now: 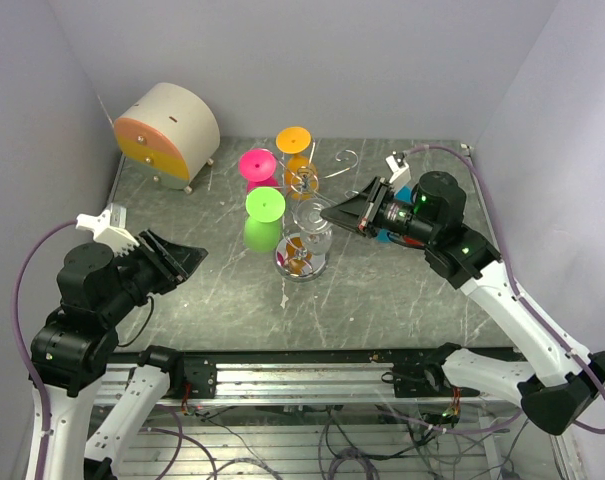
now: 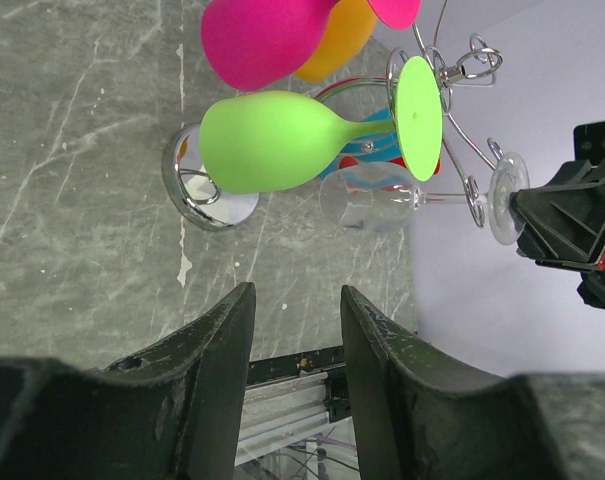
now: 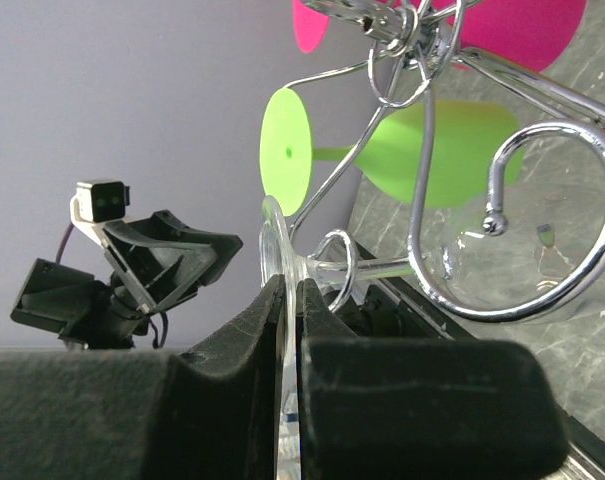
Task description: Take the wine glass off the wine glass rack
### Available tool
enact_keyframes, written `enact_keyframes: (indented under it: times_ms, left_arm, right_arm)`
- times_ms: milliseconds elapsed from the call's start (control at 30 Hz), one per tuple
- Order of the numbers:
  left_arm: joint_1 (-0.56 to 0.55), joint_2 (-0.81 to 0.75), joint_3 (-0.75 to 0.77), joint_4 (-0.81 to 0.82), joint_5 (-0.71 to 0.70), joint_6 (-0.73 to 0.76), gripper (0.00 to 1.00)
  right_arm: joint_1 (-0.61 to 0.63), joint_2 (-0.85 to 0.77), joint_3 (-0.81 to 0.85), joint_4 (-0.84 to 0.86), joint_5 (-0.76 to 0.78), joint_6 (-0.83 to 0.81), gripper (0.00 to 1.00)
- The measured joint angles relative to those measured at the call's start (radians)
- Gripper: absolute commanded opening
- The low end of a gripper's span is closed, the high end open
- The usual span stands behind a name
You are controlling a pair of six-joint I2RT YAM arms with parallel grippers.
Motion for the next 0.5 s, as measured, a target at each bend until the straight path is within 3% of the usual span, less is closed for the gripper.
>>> enact_keyframes:
  times_ms: [500]
  left_arm:
    - [0.000, -0.008, -0.003, 0.000, 0.000, -0.003, 0.50]
  right_arm:
    - [0.003, -0.020, -0.011, 0.074, -0.069, 0.076, 0.00]
